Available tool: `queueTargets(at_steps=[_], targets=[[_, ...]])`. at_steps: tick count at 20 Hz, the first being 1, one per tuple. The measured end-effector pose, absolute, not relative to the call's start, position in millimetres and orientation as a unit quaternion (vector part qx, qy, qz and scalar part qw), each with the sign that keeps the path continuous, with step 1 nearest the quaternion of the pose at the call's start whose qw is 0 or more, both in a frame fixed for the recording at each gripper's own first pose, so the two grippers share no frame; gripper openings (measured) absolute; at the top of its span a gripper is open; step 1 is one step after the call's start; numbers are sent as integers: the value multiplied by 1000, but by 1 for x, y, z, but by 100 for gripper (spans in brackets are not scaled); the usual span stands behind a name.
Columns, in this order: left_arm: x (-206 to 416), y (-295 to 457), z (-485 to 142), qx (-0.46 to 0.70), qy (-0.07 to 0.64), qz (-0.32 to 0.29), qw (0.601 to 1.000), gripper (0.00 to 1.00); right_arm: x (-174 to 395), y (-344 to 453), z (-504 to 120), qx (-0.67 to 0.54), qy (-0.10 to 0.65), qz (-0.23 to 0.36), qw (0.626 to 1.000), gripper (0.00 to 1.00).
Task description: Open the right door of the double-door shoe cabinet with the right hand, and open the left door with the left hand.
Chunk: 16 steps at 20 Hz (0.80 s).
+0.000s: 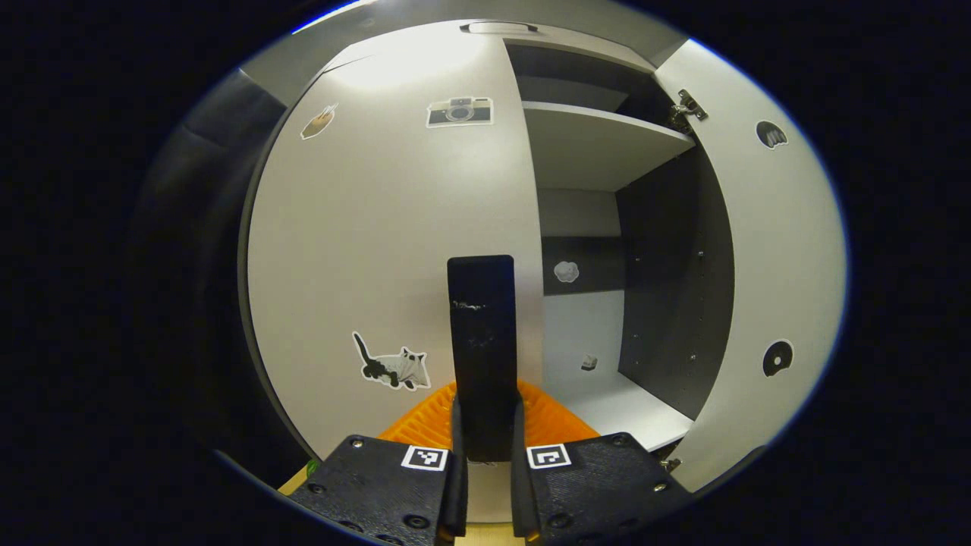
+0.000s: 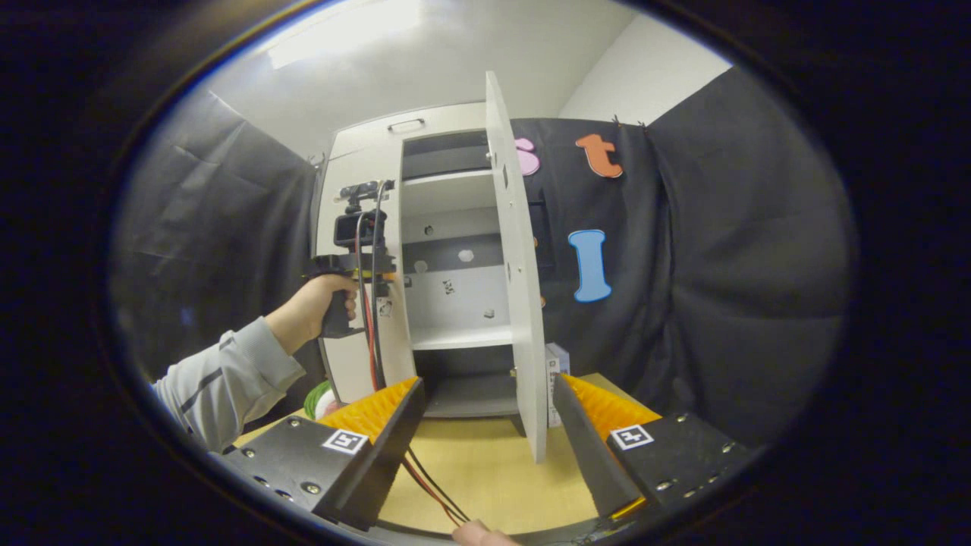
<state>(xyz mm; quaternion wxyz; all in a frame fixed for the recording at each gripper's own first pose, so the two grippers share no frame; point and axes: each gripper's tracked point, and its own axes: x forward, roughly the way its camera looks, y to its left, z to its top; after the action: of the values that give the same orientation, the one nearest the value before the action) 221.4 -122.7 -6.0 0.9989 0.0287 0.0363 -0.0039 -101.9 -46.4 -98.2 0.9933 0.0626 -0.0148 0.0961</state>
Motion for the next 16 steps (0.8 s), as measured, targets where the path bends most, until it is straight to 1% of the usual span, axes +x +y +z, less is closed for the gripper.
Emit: queueTargets(at_steps=[4, 5, 6, 11, 12, 13, 14, 16], targets=[[203, -119, -4, 25, 38, -20, 999, 25, -105, -47, -92, 65, -17, 91, 994, 100], [198, -117, -4, 23, 39, -25, 999, 24, -105, -50, -92, 65, -18, 89, 994, 100], [194, -116, -5, 20, 40, -32, 999, 24, -106, -51, -91, 65, -19, 85, 994, 97], [174, -101, -3, 17, 43, -48, 998, 24, -105, -41, -90, 64, -16, 87, 994, 97], [168, -99, -3, 18, 42, -49, 998, 24, -105, -38, -91, 62, -15, 89, 994, 100], [163, -97, -3, 19, 42, -50, 998, 24, -105, -33, -91, 60, -13, 91, 994, 97], [158, -94, -2, 20, 39, -53, 998, 23, -105, -30, -91, 58, -13, 93, 994, 100], [147, -88, 0, 18, 36, -57, 998, 24, -107, -26, -89, 54, -13, 96, 994, 100]])
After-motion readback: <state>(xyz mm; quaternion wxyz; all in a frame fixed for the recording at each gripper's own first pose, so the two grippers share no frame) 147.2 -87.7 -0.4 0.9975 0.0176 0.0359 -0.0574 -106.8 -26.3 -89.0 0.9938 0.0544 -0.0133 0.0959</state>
